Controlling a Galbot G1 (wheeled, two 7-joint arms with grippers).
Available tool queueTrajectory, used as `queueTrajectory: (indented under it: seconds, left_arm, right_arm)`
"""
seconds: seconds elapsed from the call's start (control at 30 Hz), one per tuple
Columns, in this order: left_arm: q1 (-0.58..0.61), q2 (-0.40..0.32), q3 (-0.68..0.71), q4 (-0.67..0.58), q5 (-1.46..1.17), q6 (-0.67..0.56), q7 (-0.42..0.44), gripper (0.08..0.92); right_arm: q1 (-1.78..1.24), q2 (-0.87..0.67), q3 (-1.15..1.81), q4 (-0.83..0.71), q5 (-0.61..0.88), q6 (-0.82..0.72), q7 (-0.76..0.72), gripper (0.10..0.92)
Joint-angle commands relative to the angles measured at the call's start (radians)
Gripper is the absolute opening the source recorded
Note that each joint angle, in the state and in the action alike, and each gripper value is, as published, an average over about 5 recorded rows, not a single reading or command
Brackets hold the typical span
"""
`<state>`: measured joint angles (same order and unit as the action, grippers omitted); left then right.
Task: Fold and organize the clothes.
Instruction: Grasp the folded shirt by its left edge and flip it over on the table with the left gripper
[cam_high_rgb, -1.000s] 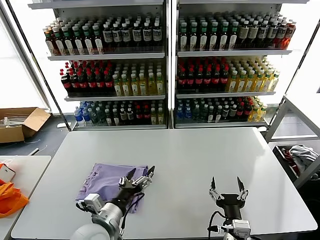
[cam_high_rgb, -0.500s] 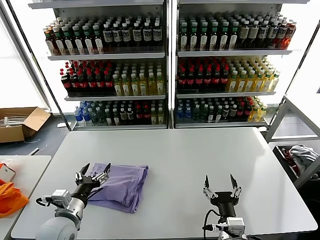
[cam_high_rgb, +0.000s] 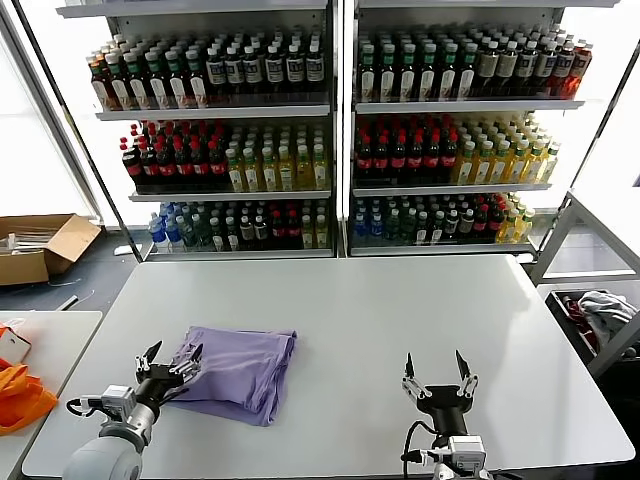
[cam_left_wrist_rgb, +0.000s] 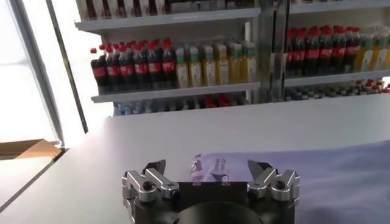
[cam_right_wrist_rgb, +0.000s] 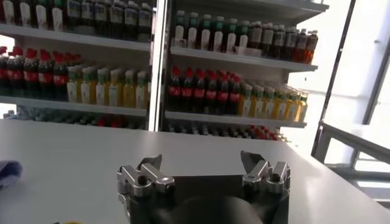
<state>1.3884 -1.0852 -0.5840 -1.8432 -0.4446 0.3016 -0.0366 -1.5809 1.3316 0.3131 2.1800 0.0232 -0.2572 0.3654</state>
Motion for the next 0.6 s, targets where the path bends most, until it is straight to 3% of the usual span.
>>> queueTrajectory:
  seconds: [0.03, 0.47, 0.6]
  left_arm:
    - [-0.012, 0.018, -0.012, 0.054, -0.117, 0.062, 0.015, 0.823]
    - [-0.006, 0.015, -0.003, 0.059, -0.184, 0.087, 0.024, 0.815]
    - [-0.009, -0.001, 0.007, 0.053, -0.172, 0.078, 0.027, 0.736]
  right_arm:
    - [0.0, 0.003, -0.003, -0.001, -0.001, 0.002, 0.0, 0.823]
    - [0.004, 0.01, -0.018, -0.011, -0.01, 0.001, -0.001, 0.823]
    - [0.016, 0.011, -0.021, -0.01, -0.009, -0.002, -0.003, 0.823]
